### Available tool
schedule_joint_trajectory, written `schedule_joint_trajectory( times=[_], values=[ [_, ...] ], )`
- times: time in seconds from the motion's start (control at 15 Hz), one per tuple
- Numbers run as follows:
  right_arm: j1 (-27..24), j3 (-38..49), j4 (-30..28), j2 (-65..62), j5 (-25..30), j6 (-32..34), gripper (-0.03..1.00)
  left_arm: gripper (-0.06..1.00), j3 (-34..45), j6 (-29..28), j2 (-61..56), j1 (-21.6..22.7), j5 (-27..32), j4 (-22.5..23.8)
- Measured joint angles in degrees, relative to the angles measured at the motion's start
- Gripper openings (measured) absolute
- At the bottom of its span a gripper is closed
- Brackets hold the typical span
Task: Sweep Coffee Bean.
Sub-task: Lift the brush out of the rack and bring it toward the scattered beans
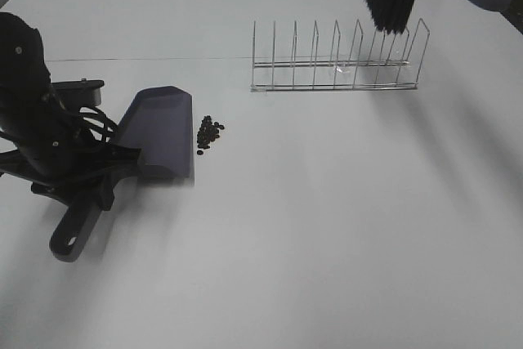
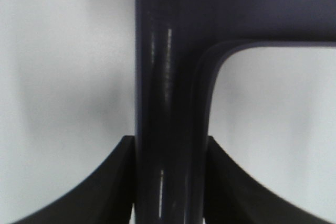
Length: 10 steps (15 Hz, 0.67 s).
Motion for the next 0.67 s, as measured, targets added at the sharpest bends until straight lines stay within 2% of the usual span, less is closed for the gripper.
schedule_joint_trajectory(
  times=[0.27,0.47,0.67],
  values=[
    [7.0,14.1,-3.6,-0.7,-1.3,4.5,0.31,0.34,2.7,-0.1,1.0,0.0,-4.2,-1.5],
    [7.1,22.4,-4.7,-0.7,-8.7,8.1,0.31,0.34,2.7,0.7,3.4,0.0,-6.0,-3.3],
    [7.1,24.9,-5.0,1.1,-13.2,9.4,0.31,0.34,1.9,2.2,4.7,-0.6,-6.4,-4.8]
  ],
)
